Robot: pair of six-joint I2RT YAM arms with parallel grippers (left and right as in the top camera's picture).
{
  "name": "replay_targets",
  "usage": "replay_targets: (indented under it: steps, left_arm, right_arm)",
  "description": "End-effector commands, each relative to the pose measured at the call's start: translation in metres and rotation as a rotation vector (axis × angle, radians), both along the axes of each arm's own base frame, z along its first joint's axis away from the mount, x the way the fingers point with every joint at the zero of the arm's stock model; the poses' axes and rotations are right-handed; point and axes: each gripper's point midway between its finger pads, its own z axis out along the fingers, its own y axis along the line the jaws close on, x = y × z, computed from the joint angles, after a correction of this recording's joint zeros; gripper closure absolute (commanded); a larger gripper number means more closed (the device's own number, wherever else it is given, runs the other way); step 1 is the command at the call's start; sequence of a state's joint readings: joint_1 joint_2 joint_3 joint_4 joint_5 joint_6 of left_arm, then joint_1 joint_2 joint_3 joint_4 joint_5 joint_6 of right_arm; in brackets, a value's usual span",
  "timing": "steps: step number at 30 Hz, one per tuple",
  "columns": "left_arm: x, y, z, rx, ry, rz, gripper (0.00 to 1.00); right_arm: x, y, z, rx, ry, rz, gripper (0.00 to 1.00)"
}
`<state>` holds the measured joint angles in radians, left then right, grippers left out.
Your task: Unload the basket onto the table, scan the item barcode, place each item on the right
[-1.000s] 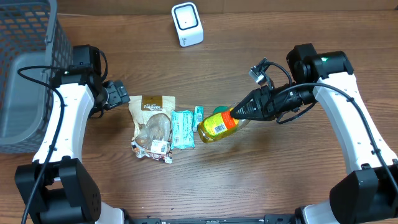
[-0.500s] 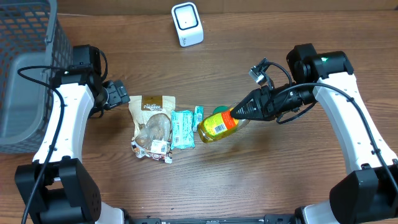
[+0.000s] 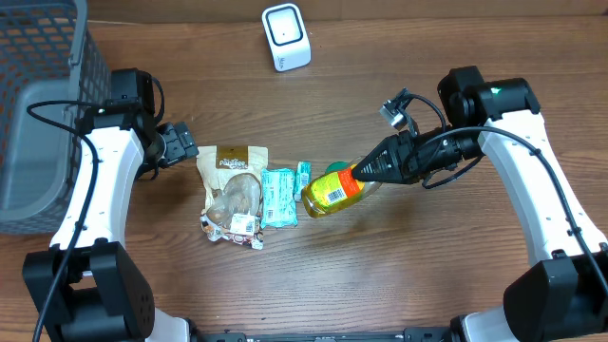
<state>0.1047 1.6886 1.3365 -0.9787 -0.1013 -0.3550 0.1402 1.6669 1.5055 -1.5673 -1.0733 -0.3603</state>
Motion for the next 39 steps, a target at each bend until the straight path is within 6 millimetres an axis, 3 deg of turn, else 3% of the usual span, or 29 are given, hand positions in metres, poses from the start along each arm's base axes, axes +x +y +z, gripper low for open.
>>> replay_targets:
  steps: [1, 28, 36, 39]
  left_arm:
    - [0.001, 0.0, 0.008, 0.007, -0.022, -0.022, 0.0]
    - [0.001, 0.0, 0.008, 0.007, -0.022, -0.022, 0.01]
    - [0.001, 0.0, 0.008, 0.007, -0.022, -0.022, 0.0]
    - [0.001, 0.0, 0.008, 0.007, -0.022, -0.022, 0.0]
  right_arm:
    - [-0.002, 0.006, 0.024, 0.064, -0.064, 0.008, 0.63]
    - [-0.001, 0.006, 0.023, 0.056, -0.072, 0.009, 0.63]
    - [0.008, -0.002, 0.006, -0.042, -0.134, 0.015, 0.66]
    - [0.013, -0.006, -0.002, -0.097, -0.167, 0.016, 0.71]
